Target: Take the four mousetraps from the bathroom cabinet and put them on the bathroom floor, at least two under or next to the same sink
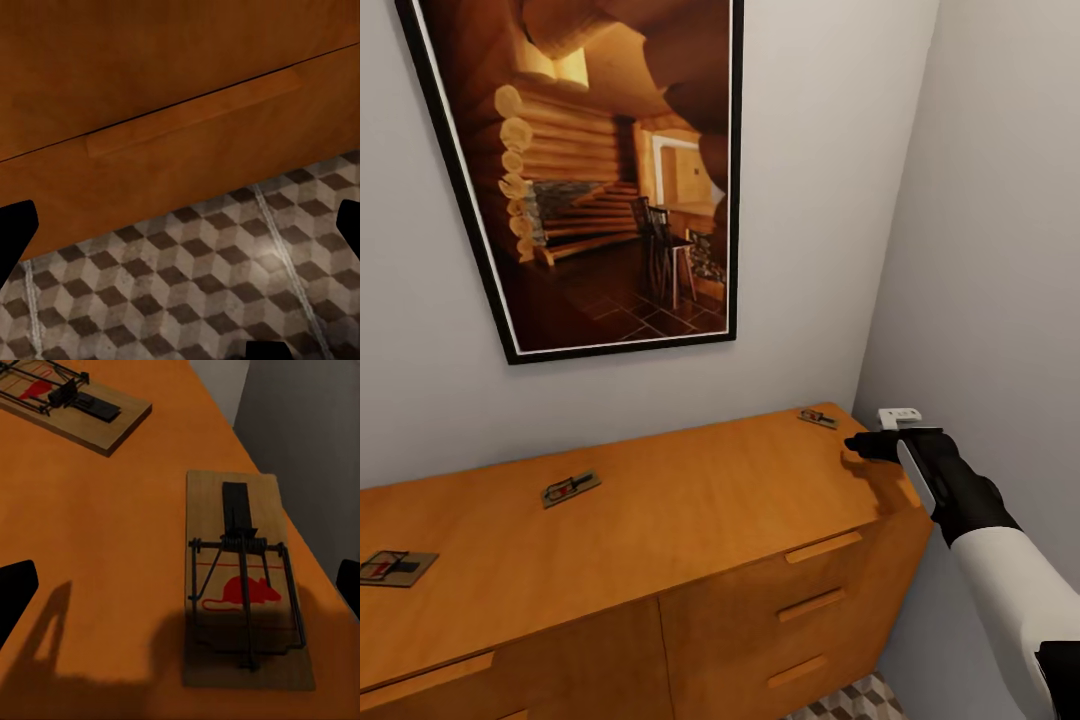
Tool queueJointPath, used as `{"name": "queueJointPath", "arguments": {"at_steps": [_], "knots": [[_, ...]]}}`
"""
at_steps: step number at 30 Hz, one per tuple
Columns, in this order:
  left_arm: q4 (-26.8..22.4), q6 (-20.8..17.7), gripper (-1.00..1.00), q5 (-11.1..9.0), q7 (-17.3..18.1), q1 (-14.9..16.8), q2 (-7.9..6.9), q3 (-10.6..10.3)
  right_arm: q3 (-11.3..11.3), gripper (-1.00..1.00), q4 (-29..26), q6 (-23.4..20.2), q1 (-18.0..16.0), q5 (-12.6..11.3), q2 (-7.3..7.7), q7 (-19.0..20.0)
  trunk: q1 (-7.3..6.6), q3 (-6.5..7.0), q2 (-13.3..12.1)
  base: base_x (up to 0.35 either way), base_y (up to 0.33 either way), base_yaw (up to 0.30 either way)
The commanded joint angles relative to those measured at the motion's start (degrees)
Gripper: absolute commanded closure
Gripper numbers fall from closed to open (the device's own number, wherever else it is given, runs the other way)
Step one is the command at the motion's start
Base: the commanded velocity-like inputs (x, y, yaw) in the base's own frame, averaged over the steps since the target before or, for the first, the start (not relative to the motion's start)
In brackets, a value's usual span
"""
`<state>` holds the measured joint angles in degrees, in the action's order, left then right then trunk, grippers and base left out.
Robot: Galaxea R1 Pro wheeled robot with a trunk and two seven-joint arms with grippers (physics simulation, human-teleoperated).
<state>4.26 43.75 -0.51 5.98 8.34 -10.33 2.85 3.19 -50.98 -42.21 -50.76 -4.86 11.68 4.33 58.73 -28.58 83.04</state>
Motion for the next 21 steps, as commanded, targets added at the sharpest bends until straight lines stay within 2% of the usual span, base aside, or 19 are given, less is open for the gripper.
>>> {"name": "queueJointPath", "arguments": {"at_steps": [1, 13, 21], "knots": [[0.22, 0.29, -1.0, -0.09, 0.43, 0.1, -0.01, 0.31, 0.18, -1.0, -0.06, -0.24, -0.04, -0.48, 0.06, -0.2, 0.0, -0.06, 0.04, 0.002, -0.042, 0.0], [0.22, 0.29, -1.0, -0.06, 0.43, 0.1, -0.01, 0.32, 0.25, -1.0, -0.01, -0.24, -0.04, -0.47, -0.03, -0.2, 0.0, -0.06, 0.04, 0.001, -0.115, 0.0], [0.22, 0.29, -1.0, -0.06, 0.43, 0.1, 0.01, 0.32, 0.31, -1.0, -0.02, -0.24, -0.04, -0.49, -0.45, -0.24, 0.0, -0.06, 0.04, 0.0, -0.036, 0.0]]}}
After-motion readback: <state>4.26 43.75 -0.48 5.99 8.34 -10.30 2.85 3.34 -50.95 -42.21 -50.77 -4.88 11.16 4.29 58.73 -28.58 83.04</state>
